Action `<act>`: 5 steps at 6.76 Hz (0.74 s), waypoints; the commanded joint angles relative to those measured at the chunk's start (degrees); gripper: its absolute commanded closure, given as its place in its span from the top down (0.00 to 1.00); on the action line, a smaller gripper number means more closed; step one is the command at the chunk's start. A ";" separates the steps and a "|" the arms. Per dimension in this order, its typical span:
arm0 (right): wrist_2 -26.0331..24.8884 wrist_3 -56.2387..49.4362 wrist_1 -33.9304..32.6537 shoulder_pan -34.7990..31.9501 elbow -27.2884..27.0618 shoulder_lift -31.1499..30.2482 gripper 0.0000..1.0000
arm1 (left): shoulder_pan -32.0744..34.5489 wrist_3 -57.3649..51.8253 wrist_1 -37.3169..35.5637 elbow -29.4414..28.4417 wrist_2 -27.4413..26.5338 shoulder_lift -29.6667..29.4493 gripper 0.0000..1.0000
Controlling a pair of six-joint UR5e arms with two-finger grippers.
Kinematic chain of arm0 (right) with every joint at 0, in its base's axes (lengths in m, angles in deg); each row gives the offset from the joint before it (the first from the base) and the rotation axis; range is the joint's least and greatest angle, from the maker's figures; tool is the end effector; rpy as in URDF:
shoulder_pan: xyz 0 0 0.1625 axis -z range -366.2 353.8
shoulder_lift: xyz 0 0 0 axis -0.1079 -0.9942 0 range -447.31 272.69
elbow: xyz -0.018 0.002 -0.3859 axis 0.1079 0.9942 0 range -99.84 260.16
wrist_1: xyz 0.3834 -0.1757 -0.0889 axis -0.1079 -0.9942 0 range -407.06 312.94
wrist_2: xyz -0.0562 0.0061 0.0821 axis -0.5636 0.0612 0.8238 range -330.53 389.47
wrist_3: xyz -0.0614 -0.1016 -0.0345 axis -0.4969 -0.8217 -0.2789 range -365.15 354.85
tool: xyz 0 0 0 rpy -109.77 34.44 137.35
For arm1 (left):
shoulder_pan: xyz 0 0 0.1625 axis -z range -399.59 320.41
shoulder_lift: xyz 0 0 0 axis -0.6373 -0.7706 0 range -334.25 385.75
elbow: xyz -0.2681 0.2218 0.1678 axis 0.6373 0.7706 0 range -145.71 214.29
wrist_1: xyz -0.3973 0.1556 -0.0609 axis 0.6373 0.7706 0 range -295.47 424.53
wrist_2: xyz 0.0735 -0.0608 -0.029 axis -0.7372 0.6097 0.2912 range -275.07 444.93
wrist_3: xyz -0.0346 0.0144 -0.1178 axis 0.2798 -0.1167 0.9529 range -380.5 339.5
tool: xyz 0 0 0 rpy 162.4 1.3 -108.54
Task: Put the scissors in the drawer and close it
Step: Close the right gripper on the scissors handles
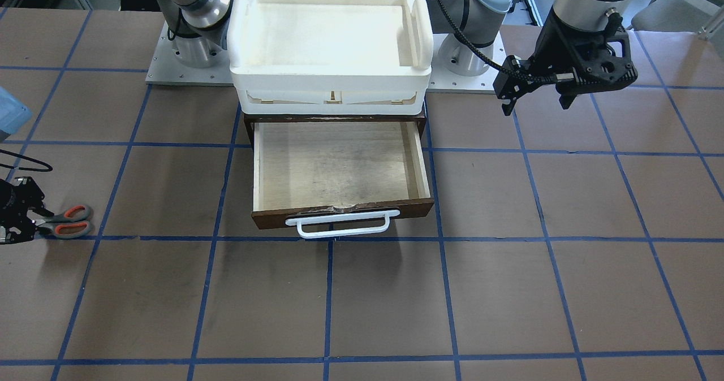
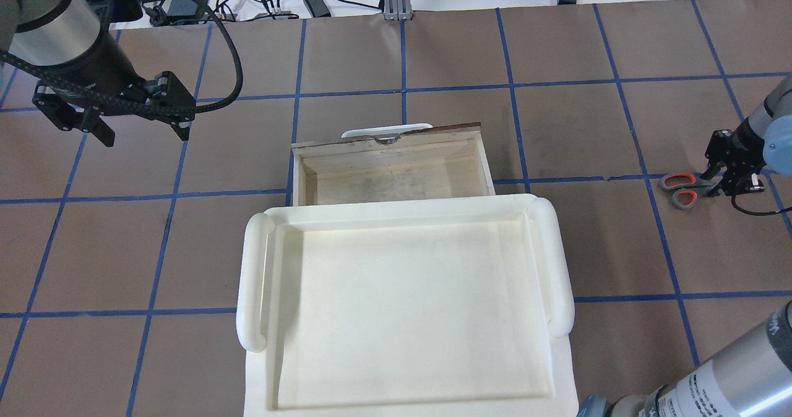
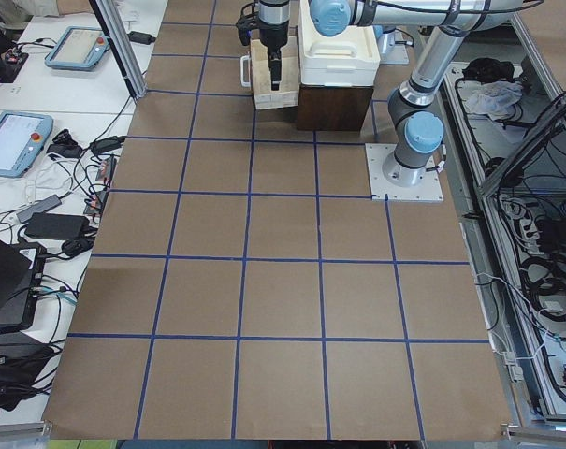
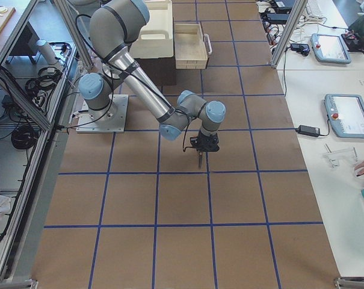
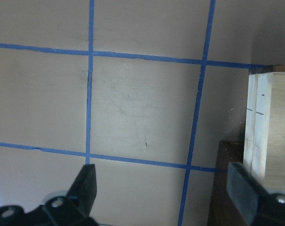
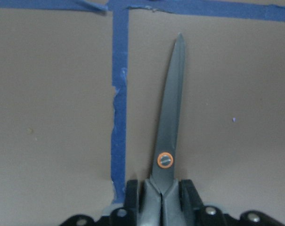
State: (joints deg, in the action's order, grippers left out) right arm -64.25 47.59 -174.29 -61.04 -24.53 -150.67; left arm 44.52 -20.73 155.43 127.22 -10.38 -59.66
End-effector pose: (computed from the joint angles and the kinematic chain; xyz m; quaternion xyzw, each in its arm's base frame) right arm -0.2267 -0.5394 0.1069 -0.6924 -0.7199 -0.0304 0.0376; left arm -0.0719 -0.4901 0.4377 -0.0496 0.9977 -0.0042 0.0466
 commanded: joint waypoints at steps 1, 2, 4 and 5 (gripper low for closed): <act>-0.06 0.08 -0.03 0.00 0.10 -0.19 0.33 | 0.00 -0.12 -0.02 0.07 0.04 0.07 1.00; -0.06 0.16 0.14 0.00 0.10 -0.19 0.30 | 0.00 -0.12 -0.02 0.07 0.04 -0.02 1.00; 0.29 0.08 0.32 0.00 0.19 -0.37 0.19 | 0.00 -0.21 -0.02 0.07 0.04 0.07 1.00; 0.99 0.08 0.41 -0.09 0.19 -0.80 0.04 | 0.09 -0.03 -0.02 0.07 0.04 0.50 1.00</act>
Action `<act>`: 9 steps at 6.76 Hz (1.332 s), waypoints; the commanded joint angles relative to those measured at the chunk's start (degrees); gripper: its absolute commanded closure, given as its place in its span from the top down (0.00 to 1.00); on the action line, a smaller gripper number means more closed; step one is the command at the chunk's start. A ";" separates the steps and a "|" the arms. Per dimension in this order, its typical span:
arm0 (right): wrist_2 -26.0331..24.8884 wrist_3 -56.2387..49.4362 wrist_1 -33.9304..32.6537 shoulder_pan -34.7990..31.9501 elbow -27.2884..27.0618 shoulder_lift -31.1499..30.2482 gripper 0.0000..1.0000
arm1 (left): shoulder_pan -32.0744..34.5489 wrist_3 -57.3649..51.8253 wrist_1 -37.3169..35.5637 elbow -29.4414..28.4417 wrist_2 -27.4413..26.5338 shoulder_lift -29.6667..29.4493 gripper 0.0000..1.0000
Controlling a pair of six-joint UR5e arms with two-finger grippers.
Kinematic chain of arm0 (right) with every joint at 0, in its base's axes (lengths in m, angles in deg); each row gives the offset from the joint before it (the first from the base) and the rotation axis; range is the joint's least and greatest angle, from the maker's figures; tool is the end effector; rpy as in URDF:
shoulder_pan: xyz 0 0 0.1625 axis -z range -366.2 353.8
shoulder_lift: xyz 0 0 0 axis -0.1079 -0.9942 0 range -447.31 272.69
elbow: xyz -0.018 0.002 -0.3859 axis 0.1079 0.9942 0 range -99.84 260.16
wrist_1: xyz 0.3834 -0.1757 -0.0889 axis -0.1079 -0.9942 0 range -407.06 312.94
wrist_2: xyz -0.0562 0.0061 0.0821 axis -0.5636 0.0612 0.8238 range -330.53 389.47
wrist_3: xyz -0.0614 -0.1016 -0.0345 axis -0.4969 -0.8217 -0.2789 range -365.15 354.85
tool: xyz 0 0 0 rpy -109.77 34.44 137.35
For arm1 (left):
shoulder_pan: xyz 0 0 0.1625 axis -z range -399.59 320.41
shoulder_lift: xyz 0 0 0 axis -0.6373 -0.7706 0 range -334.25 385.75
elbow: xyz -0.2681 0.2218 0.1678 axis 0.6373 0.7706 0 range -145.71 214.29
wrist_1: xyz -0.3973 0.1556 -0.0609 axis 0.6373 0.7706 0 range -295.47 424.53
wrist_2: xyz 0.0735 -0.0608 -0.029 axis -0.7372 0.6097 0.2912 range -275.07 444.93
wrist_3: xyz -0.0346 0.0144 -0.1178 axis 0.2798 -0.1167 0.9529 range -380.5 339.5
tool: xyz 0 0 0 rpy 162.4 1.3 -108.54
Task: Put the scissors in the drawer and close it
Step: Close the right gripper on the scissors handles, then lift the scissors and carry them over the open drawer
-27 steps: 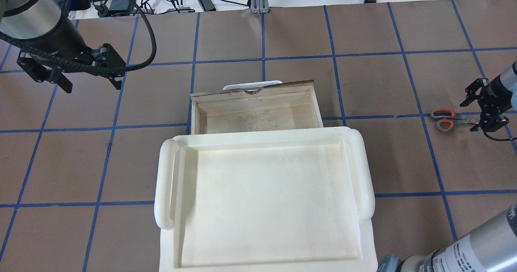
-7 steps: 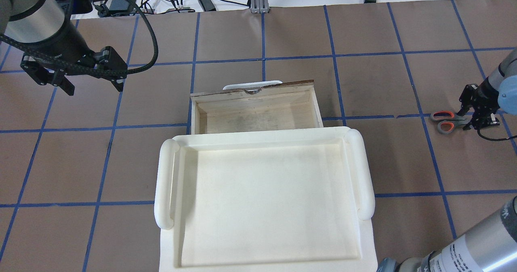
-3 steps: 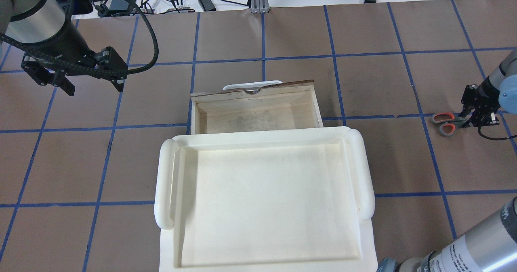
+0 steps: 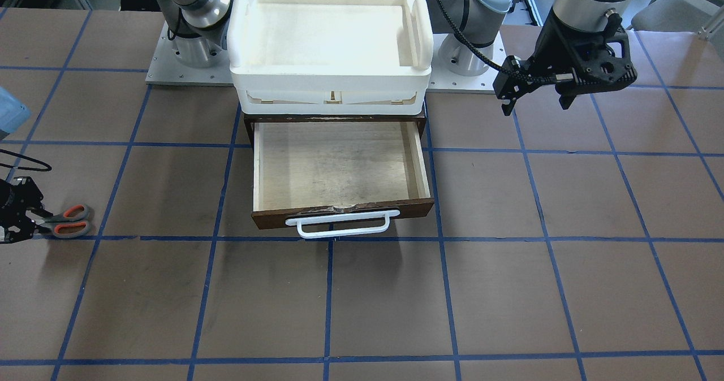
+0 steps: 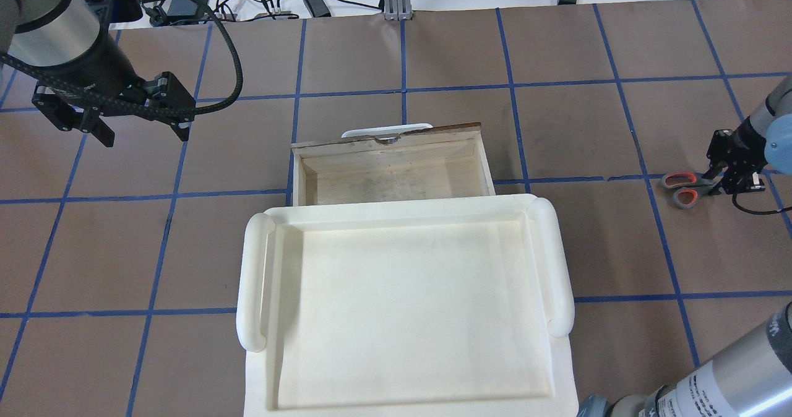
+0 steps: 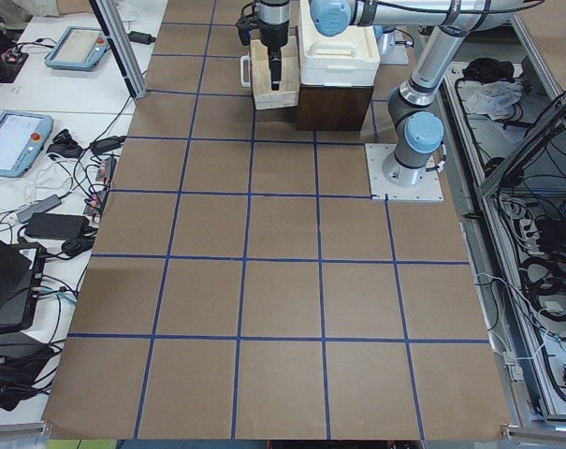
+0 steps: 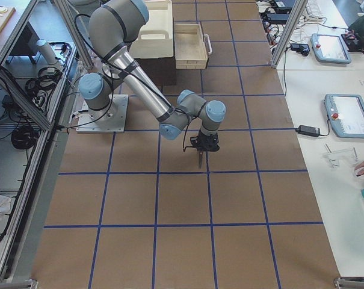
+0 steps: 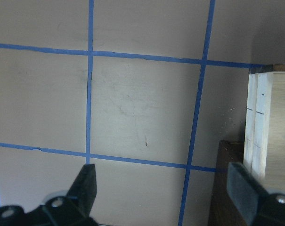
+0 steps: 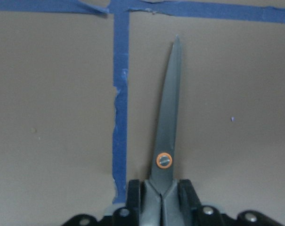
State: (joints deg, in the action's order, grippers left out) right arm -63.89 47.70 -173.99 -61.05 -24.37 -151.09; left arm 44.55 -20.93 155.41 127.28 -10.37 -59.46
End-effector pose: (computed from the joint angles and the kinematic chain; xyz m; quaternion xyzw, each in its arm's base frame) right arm -0.2264 -0.5406 0.1117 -0.6933 -0.7193 -0.0285 0.0341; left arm -0.0723 -0.4890 0.4389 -0.0476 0.9978 -0.0055 0.0466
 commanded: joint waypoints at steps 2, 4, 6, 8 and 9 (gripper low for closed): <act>2.99 -0.20 0.37 -0.78 0.03 -2.22 0.00 | 0.06 0.25 -0.09 0.00 0.02 0.22 1.00; 6.34 -0.11 1.41 -2.26 0.12 -5.81 0.00 | 0.06 0.08 0.00 0.00 0.02 0.05 1.00; 6.44 0.67 11.30 -6.39 3.78 -9.77 0.00 | 0.06 0.08 -0.09 0.00 0.02 -0.04 1.00; 6.70 4.69 22.91 -11.47 7.84 -14.94 0.00 | 0.06 0.08 -0.09 0.00 0.02 -0.13 1.00; 6.62 5.68 24.18 -16.11 8.11 -17.76 0.00 | 0.06 -0.36 -0.09 -0.09 0.02 -0.13 1.00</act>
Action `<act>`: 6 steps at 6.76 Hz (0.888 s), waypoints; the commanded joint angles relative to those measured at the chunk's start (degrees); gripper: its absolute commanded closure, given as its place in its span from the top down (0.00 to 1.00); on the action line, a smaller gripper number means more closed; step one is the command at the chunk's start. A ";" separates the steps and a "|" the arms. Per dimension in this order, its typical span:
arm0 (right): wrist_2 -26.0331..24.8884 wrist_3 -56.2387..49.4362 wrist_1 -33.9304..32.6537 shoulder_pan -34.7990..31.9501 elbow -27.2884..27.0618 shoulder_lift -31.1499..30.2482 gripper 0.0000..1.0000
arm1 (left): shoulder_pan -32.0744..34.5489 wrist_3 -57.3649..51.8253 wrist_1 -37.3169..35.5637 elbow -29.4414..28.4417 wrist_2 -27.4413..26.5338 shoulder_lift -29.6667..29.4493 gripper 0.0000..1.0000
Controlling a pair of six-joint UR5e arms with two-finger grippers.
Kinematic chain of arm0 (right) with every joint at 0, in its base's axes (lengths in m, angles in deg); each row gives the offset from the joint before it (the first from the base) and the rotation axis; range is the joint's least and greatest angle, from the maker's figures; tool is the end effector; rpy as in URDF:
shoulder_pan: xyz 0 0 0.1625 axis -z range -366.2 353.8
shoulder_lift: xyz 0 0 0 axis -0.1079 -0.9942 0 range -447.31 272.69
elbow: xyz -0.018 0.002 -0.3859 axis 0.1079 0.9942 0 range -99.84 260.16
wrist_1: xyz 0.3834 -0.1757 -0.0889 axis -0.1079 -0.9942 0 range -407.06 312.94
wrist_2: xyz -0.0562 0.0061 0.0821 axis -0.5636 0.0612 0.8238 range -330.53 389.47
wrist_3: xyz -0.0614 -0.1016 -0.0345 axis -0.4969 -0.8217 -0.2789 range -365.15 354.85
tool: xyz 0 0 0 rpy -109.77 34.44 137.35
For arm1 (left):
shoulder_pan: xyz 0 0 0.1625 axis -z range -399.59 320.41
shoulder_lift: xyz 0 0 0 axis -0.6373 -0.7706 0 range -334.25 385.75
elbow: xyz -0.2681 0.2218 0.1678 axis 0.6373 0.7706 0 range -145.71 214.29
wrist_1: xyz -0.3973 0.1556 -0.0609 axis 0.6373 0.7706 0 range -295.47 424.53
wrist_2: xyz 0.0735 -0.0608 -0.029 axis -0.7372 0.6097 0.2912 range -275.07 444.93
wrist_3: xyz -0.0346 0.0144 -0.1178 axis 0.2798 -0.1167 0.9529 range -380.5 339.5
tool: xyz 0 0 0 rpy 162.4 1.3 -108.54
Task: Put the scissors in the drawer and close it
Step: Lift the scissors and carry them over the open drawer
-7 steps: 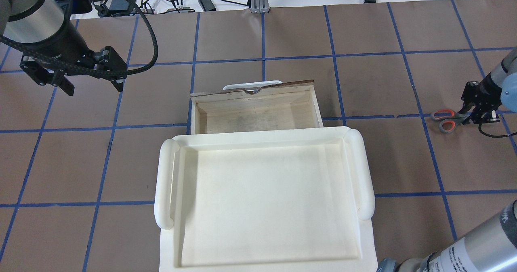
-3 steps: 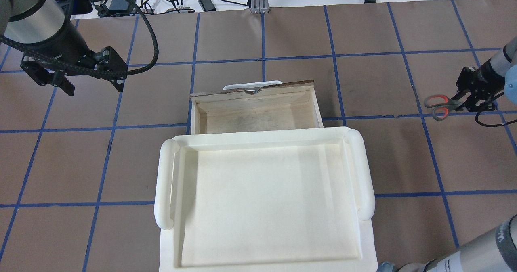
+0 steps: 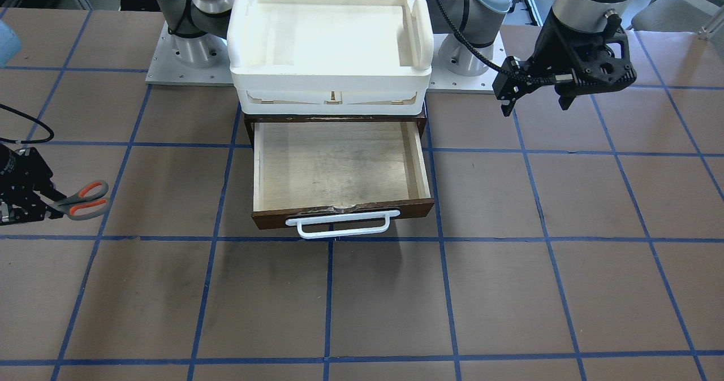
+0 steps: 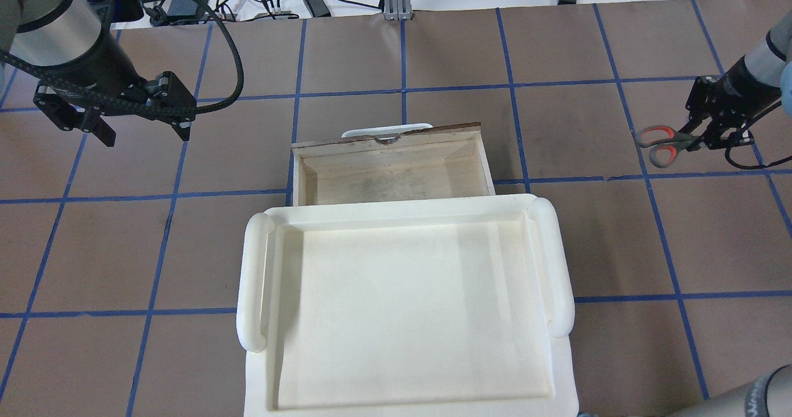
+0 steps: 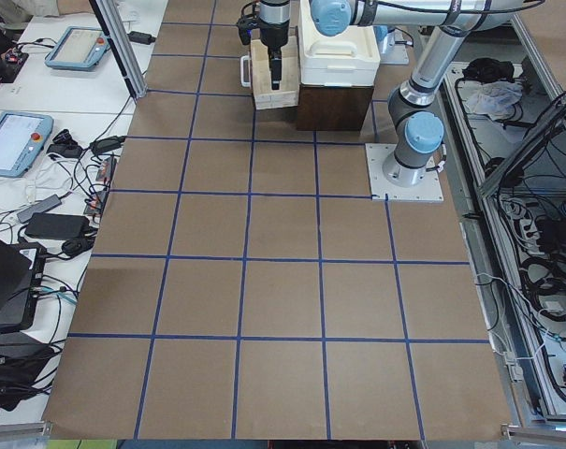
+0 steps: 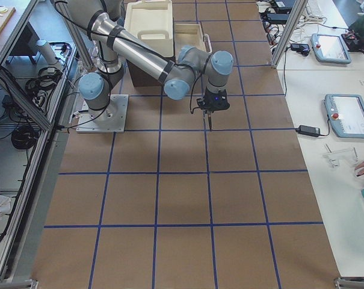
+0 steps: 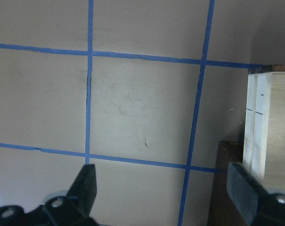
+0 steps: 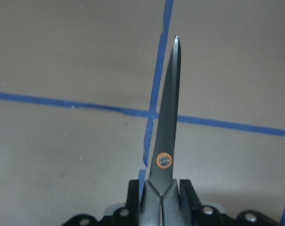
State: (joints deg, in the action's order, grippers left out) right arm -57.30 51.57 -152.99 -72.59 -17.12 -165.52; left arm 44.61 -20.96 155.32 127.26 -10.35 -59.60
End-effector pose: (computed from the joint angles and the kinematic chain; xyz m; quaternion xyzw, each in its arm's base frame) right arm -0.0954 -0.5684 0.2780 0.6451 0.7631 0.0343 0.0192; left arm -0.0728 -0.4898 0.4381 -0.0468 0.9978 -0.0053 0.0464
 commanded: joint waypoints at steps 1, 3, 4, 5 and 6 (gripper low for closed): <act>0.11 8.25 3.62 -9.06 0.87 -3.80 0.00 | 0.00 -0.24 0.00 0.02 -0.09 0.00 1.00; 1.52 21.43 3.71 -20.21 3.49 -3.80 0.00 | 0.00 -0.07 0.00 0.02 -0.09 0.00 1.00; 1.52 28.90 3.28 -26.27 4.64 -3.02 0.00 | -0.09 -0.15 0.09 0.02 -0.17 0.18 1.00; 1.69 30.62 3.02 -29.03 4.74 -2.84 0.00 | -0.18 -0.41 -0.43 -0.15 -1.65 0.18 1.00; 4.22 35.95 3.10 -30.88 4.65 -2.66 0.00 | -0.09 -0.50 -2.70 0.11 -2.19 -0.08 1.00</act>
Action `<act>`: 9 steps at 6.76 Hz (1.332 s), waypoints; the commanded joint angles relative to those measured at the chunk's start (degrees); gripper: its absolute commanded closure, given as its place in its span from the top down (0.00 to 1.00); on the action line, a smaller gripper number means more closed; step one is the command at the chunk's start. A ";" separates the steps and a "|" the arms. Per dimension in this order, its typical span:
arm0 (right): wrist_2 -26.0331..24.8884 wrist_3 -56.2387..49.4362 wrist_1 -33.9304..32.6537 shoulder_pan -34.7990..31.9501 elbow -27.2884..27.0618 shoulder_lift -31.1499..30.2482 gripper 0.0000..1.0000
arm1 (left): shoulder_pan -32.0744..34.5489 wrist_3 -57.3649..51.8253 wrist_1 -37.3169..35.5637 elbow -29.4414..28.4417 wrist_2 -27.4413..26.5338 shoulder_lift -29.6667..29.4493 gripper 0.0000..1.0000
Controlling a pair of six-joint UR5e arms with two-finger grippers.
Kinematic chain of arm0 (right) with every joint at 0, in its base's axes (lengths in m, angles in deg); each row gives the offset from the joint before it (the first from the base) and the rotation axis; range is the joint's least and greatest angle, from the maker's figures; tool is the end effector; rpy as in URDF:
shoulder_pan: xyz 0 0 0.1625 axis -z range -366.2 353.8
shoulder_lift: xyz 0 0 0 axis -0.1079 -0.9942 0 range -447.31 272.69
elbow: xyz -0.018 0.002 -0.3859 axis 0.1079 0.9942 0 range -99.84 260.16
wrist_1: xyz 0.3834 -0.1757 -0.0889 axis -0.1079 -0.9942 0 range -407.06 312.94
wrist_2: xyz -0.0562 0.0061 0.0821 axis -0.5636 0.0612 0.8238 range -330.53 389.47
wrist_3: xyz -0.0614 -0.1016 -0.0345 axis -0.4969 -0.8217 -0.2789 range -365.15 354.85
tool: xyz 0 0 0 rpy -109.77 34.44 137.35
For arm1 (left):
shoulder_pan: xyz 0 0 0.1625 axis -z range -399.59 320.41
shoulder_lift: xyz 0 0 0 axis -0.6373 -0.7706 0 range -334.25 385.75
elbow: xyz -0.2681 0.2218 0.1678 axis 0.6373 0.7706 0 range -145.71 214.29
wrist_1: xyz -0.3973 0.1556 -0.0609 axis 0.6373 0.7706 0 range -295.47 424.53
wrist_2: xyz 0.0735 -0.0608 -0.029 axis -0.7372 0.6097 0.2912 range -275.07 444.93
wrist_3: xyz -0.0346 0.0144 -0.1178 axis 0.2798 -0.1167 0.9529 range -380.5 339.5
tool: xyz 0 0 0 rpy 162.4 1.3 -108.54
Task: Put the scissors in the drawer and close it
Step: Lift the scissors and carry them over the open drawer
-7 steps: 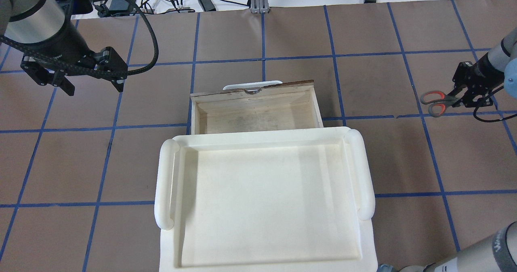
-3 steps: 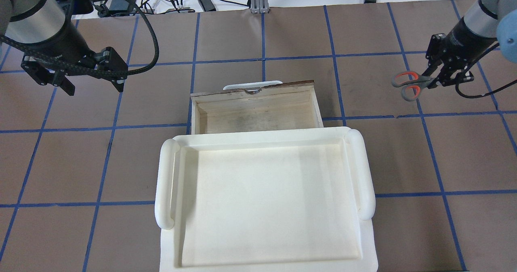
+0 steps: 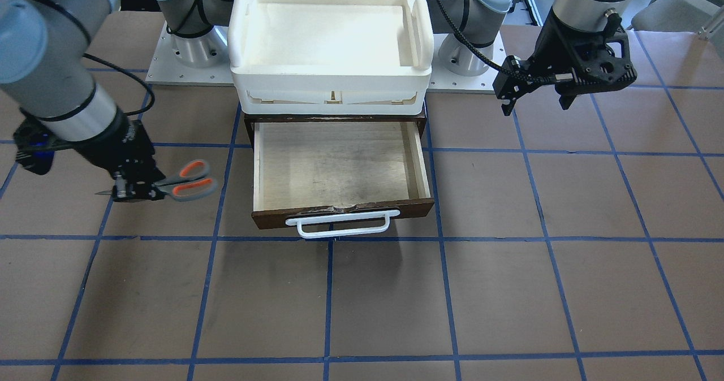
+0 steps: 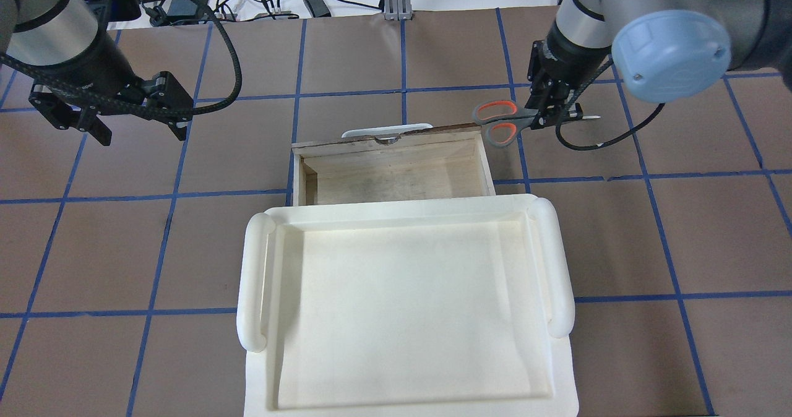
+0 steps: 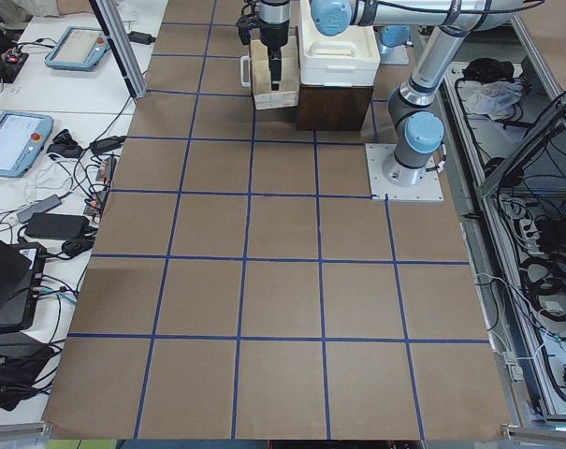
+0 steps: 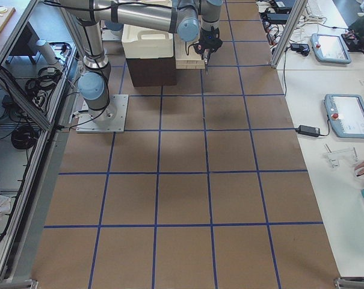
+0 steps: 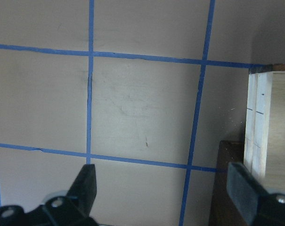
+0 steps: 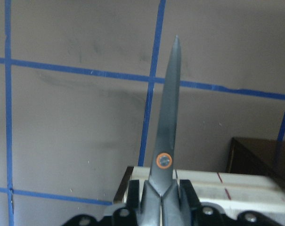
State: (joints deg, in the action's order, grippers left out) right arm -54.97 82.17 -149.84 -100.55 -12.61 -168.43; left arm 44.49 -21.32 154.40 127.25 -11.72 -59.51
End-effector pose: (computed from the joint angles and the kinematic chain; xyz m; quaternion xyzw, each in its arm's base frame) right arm 0.1876 -0.5505 0.3403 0.6613 0.7485 0.0279 0.0408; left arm -0.0687 -0.4912 0.4409 -0.0453 0.9971 -0.0133 0.0588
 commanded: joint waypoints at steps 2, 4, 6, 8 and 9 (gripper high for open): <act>2.09 8.90 -1.19 -7.93 0.14 1.57 0.00 | 0.02 0.90 -1.89 0.39 -0.56 -0.17 1.00; 2.09 11.28 -3.03 -10.58 1.18 2.63 0.00 | 0.02 0.91 -1.80 0.39 -0.12 -0.17 1.00; 1.57 16.27 -4.95 -14.69 1.19 4.46 0.00 | 0.37 0.55 -1.19 0.30 0.06 0.36 1.00; -0.01 18.92 -6.47 -16.57 1.19 5.88 0.00 | 0.73 -0.06 -1.71 0.30 0.24 0.53 1.00; -0.10 19.02 -6.29 -16.57 1.10 5.88 0.00 | 0.73 -0.06 -1.71 0.30 0.24 0.10 1.00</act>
State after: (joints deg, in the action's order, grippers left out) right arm -54.68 100.41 -156.03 -116.78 -11.44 -162.76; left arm 45.16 -21.31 152.80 127.55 -11.51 -59.17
